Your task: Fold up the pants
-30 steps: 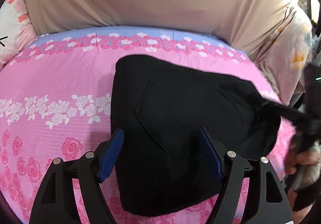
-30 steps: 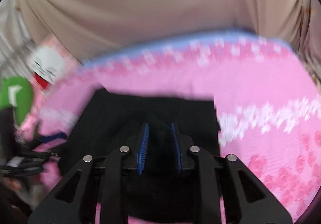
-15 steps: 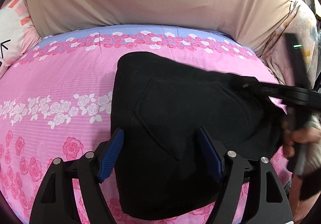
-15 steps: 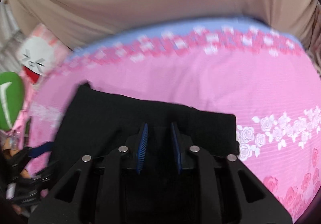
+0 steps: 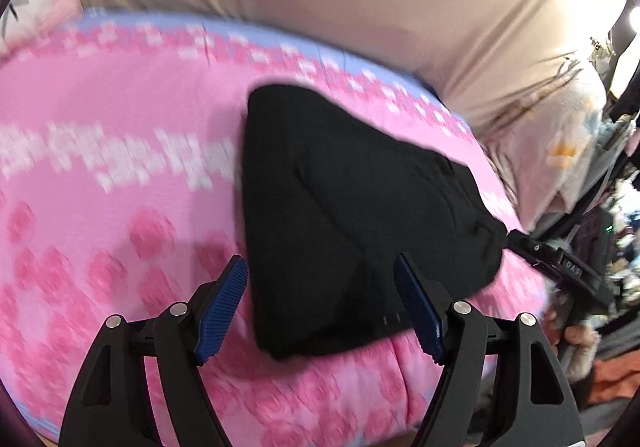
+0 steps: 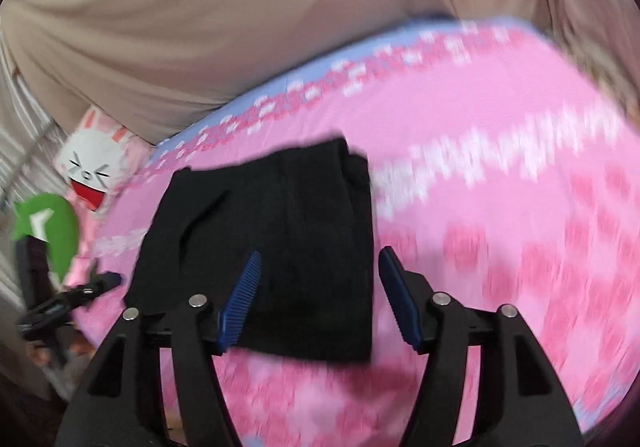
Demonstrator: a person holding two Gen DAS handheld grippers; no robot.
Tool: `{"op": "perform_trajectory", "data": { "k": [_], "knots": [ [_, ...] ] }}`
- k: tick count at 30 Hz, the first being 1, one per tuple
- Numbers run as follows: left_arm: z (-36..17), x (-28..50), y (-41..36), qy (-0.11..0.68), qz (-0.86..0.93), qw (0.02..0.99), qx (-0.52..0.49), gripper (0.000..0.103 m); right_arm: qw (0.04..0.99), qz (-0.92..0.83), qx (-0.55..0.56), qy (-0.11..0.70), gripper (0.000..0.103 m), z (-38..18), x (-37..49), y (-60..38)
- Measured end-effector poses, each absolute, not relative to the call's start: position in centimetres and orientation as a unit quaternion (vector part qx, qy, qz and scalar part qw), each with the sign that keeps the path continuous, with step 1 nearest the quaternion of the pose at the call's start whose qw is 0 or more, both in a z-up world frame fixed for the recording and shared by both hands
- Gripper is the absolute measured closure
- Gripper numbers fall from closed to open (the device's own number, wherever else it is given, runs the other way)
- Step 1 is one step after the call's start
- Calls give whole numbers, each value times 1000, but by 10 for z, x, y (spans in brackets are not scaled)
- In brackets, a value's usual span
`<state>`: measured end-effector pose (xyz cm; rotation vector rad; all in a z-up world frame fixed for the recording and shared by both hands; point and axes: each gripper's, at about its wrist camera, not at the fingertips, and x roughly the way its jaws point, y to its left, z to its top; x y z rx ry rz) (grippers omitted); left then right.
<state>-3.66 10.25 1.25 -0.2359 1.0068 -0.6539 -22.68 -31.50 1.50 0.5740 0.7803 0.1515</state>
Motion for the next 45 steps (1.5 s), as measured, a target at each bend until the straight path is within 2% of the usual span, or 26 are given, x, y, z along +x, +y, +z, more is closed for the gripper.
{"op": "perform_trajectory", "data": {
  "k": [1, 3, 4, 6, 7, 8, 9, 11, 13, 15, 16, 18, 20, 21, 23, 24, 26, 32, 38, 45],
  "knots": [
    [4, -34, 103, 488, -310, 806, -128, 30, 872, 87, 300, 378, 37, 7, -229, -318],
    [-10, -29, 104, 506, -306, 789, -164, 30, 859, 103, 325, 382, 38, -3, -227, -315],
    [-15, -26, 107, 510, -309, 781, -183, 30, 855, 111, 333, 381, 46, -6, -225, -313],
    [-20, -20, 111, 513, -306, 773, -213, 30, 857, 115, 338, 371, 53, -6, -220, -310],
    [-22, -17, 111, 515, -307, 769, -221, 31, 860, 116, 337, 365, 68, -5, -217, -309],
    [-23, -15, 111, 517, -309, 766, -225, 37, 862, 125, 335, 358, 83, -1, -214, -307],
    [-23, -12, 110, 519, -311, 765, -222, 43, 866, 132, 335, 348, 84, 7, -213, -304],
    [-14, -15, 112, 518, -306, 770, -210, 63, 877, 140, 318, 331, 86, 25, -221, -298],
    [-4, -23, 118, 512, -302, 780, -194, 68, 884, 147, 306, 320, 87, 39, -237, -297],
    [1, -29, 124, 510, -295, 789, -175, 68, 891, 134, 281, 331, 87, 39, -246, -295],
    [0, -31, 126, 511, -289, 792, -168, 68, 894, 102, 258, 353, 84, 26, -246, -294],
    [-6, -31, 126, 513, -286, 793, -163, 67, 884, 76, 233, 399, 67, -5, -236, -291],
    [-7, -30, 127, 514, -283, 791, -170, 66, 879, 58, 264, 393, 31, -16, -239, -302],
    [-3, -30, 128, 512, -283, 792, -175, 64, 876, 50, 271, 395, 28, -15, -240, -307],
    [6, -32, 129, 503, -295, 790, -188, 30, 879, 58, 284, 378, 26, -3, -244, -313],
    [9, -32, 130, 498, -296, 792, -192, 25, 879, 63, 292, 371, 23, 2, -244, -316],
    [9, -30, 129, 494, -296, 793, -200, 22, 869, 84, 320, 368, 14, 6, -238, -324],
    [-28, -13, 112, 561, -301, 732, -242, 22, 811, 130, 391, 415, 14, -30, -210, -324],
    [-26, -7, 94, 558, -308, 734, -235, 17, 806, 145, 402, 409, 12, -34, -190, -312],
    [-19, -1, 56, 551, -293, 761, -177, 16, 818, 138, 373, 415, 10, -29, -159, -286]
  ]
}}
